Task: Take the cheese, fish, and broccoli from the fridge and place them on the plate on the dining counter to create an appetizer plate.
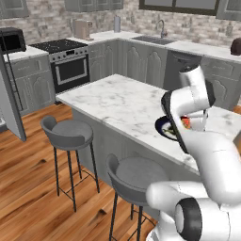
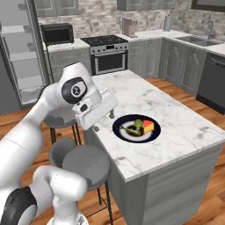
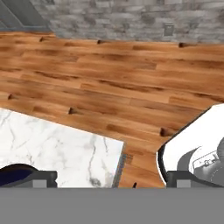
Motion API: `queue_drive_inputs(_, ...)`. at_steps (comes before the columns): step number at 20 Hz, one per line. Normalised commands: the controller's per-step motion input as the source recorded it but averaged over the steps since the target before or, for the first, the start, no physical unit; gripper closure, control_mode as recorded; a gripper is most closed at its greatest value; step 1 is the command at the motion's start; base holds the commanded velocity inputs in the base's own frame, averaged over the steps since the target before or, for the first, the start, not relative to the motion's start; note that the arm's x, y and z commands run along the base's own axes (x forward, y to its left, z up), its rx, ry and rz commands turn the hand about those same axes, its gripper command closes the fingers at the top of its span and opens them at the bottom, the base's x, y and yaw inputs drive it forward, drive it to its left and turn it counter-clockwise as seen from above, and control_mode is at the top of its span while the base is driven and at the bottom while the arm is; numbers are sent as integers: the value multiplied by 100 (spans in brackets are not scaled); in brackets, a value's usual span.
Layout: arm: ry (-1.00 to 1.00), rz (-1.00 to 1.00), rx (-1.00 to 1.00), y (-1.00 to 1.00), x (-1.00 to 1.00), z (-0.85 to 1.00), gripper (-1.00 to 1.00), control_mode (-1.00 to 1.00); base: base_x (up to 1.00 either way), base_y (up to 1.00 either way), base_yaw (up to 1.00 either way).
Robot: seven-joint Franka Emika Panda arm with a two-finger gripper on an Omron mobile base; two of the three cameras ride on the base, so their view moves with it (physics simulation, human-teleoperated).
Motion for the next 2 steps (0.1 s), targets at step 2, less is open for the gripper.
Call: queue_drive_inputs(2, -30, 0, -26, 100, -100, 30, -100, -100, 0, 0, 0)
